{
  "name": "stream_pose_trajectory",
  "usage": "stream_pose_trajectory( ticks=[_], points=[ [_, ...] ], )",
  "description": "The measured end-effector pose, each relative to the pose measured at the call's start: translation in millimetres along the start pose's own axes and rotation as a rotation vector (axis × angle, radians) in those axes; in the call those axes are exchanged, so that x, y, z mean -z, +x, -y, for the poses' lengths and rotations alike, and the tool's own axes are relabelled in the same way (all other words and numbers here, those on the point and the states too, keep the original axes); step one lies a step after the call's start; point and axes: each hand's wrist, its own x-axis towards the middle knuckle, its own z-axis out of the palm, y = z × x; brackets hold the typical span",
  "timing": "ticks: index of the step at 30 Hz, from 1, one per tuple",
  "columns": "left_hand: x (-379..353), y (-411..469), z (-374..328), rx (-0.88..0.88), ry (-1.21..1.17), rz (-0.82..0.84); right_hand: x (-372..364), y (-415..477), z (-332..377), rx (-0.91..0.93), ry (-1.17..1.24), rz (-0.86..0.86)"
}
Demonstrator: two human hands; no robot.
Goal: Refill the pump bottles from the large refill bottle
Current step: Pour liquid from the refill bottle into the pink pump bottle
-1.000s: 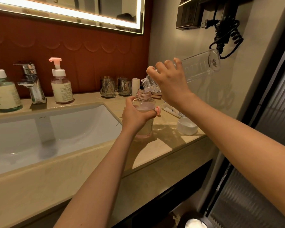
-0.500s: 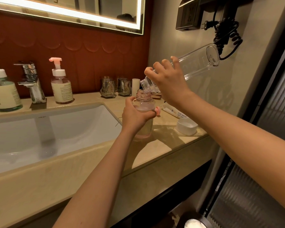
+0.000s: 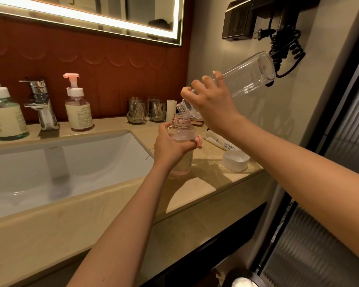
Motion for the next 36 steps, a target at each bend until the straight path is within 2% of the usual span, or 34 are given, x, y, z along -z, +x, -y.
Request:
stream_pose_trajectory(
  ticks=[13, 36],
  points=[
    [1.2, -1.8, -1.8, 0.007, -0.023, 0.004, 2.9, 4.0, -2.3, 0.120, -0.108, 0.021],
    [2.1, -3.3, -2.7, 0.005, -0.025, 0.005, 6.7, 5.0, 1.2, 0.086, -0.086, 0.038]
  ],
)
